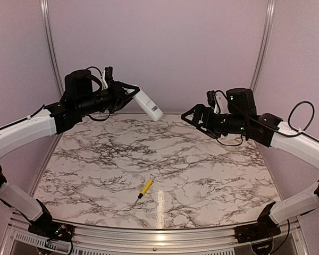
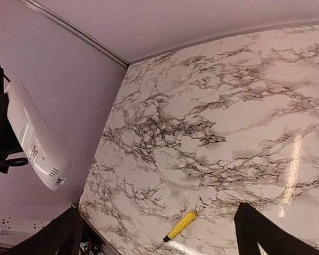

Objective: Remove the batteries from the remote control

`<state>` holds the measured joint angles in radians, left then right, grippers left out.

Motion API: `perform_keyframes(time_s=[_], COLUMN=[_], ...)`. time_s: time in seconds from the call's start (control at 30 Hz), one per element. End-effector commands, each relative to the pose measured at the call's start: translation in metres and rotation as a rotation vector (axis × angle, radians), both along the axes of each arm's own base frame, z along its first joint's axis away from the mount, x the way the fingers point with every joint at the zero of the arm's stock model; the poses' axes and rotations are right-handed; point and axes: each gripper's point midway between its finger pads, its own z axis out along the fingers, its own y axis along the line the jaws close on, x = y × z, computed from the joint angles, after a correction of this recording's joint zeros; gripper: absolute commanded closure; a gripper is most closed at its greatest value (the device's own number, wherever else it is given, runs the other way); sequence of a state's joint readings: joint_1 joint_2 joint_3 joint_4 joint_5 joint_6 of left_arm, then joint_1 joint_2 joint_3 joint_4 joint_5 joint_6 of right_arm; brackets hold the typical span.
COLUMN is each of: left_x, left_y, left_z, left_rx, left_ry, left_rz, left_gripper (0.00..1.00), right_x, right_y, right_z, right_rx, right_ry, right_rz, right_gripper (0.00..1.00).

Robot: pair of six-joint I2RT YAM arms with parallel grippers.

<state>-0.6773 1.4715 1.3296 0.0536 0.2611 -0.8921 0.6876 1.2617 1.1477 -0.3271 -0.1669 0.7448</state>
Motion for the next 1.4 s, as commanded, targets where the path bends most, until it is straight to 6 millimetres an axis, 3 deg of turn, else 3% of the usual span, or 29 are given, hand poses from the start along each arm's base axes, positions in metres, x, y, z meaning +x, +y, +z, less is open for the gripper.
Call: perform_keyframes(time_s=[0.0, 0.13, 0.37, 0.57, 0.77, 1.0, 1.37], left_x=[-0.004, 0.001, -0.002, 0.0, 0.006, 0.0, -0.012], left_y=[0.02, 0.026, 0.03, 0.032, 0.015, 0.012, -0.013], left_z=[0.04, 0.035, 0.044, 0.048, 0.037, 0.024, 0.024], left_rx=[-0.302, -0.334, -0.458, -0.564, -0.584, -0.535, -0.616], left_ry=[-0.037, -0.013, -0.006, -0.012, 0.049, 0.061, 0.045], left_rz=[0.027, 0.068, 0.003, -0.01, -0.043, 0.035, -0.019], left_gripper=[1.0, 1.0, 1.0, 1.0, 1.0, 1.0, 1.0], right_x=[0.004, 0.008, 0.01, 0.017, 0.015, 0.004, 0.003], right_y=[0.001, 0.005, 0.037, 0.052, 0.065, 0.064, 0.062], right_z=[0.044, 0.053, 0.075, 0.089, 0.108, 0.123, 0.115], right_rx=[0.18, 0.25, 0.4, 0.487, 0.56, 0.601, 0.62], right_ry=[-0.07, -0.067, -0.103, -0.139, -0.184, -0.233, -0.151], right_rz=[-0.032, -0.041, 0.054, 0.08, 0.159, 0.212, 0.191], right_gripper=[0.02, 0.02, 0.02, 0.02, 0.03, 0.09, 0.19])
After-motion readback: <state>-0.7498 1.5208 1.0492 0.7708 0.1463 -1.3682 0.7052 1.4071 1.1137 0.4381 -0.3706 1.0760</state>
